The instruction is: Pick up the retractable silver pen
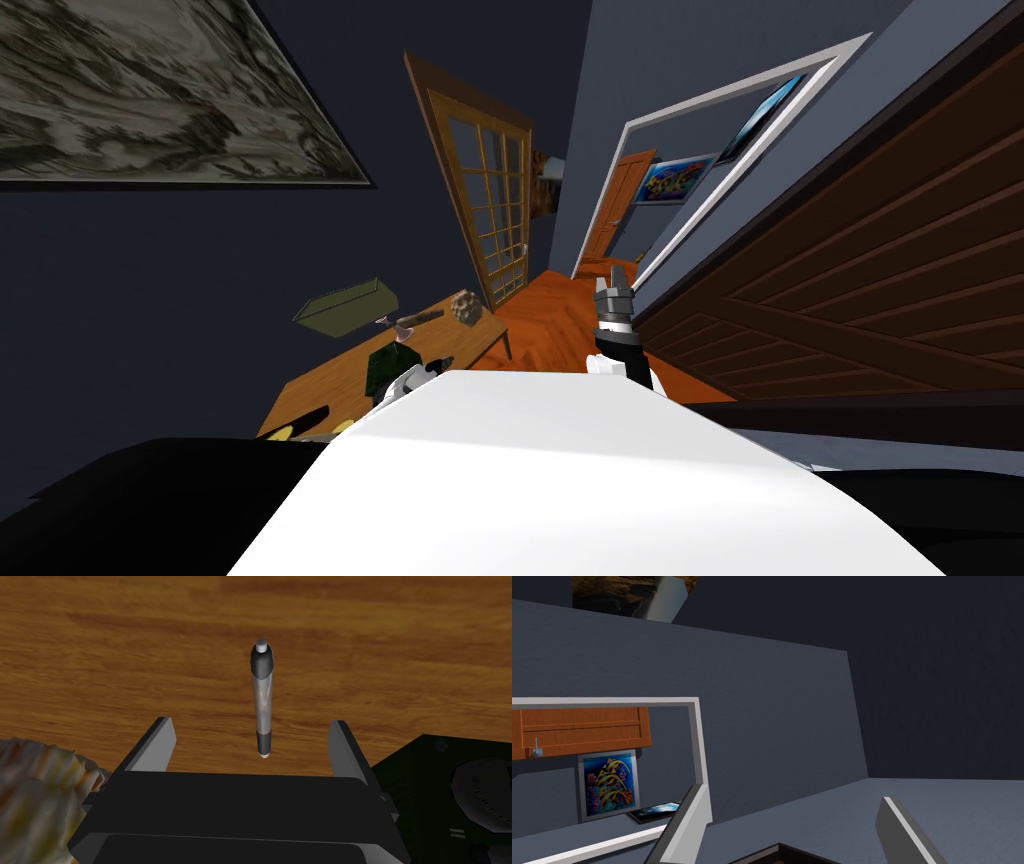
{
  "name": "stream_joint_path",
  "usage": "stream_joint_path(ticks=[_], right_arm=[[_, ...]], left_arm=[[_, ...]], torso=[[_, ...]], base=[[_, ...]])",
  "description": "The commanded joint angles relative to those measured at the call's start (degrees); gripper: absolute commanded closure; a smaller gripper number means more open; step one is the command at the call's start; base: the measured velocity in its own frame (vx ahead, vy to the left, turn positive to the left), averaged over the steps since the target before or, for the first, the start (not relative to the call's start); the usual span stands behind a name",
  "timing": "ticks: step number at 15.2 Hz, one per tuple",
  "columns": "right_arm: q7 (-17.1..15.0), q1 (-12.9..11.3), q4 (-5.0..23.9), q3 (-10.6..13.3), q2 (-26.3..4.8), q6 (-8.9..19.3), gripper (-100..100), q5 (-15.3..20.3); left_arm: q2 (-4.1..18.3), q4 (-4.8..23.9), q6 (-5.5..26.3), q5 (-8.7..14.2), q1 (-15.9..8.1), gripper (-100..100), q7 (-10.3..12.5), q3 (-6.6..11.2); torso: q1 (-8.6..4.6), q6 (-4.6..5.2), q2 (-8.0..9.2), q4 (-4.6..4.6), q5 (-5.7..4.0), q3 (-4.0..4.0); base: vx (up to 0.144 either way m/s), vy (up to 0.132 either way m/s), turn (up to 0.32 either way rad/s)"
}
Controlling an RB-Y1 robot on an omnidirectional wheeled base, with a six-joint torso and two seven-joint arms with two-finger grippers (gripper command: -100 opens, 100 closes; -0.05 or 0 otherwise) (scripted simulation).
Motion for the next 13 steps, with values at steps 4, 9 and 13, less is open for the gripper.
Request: stream_joint_path(ticks=[4,9,13], right_arm=[[0.0,0.0,0.0,0.0,0.0,0.0,0,0.0],[0.0,0.0,0.0,0.0,0.0,0.0,0,0.0],[0.0,0.0,0.0,0.0,0.0,0.0,0,0.0]], left_arm=[[0.1,0.1,0.1,0.0,0.1,100,0.0,0.01],[2.5,-4.2,2.3,1.4,0.7,100,0.1,-0.42],[3.2,-5.6,3.0,1.7,0.9,100,0.1,-0.54]], torso=[[-0.04,0.08,-0.02,0.03,0.06,0.0],[-0.22,0.05,0.05,0.03,0.01,0.04],[-0.19,0.04,0.07,0.04,0.02,0.05]], base=[[0.0,0.004,0.006],[-0.01,-0.031,0.049],[-0.014,-0.029,0.032]])
